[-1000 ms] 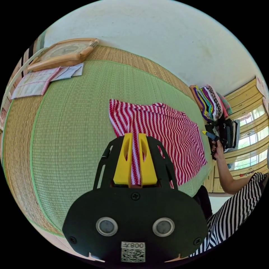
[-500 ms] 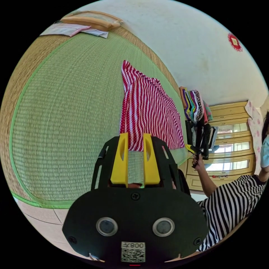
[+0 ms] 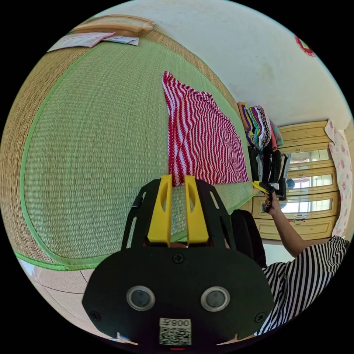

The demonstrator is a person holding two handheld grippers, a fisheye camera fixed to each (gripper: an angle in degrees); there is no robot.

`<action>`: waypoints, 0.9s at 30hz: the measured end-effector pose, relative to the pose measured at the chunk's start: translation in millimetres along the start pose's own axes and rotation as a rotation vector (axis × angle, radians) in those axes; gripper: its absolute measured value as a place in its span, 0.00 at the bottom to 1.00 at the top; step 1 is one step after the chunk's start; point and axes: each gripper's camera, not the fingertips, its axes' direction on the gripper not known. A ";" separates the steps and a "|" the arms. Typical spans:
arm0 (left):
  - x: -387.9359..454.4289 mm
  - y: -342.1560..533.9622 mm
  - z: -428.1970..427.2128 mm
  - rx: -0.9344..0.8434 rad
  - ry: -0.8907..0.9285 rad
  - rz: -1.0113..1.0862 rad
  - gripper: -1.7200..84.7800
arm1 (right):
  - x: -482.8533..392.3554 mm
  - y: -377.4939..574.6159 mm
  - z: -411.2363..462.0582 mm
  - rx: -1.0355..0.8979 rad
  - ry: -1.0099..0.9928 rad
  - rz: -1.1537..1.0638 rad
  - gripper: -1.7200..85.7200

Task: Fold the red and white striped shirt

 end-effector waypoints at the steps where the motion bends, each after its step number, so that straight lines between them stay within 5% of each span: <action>1: -0.8 1.9 -2.1 -0.005 0.008 -0.010 0.10 | -3.0 -3.1 0.6 -0.001 0.017 -0.001 0.13; 16: 30.8 -5.4 23.9 -0.104 -0.041 0.016 0.04 | -3.9 -30.6 54.8 -0.143 0.142 -0.104 0.08; 27: 50.0 4.3 29.6 -0.074 -0.161 -0.037 0.03 | 23.6 -3.2 50.7 -0.120 0.060 -0.174 0.08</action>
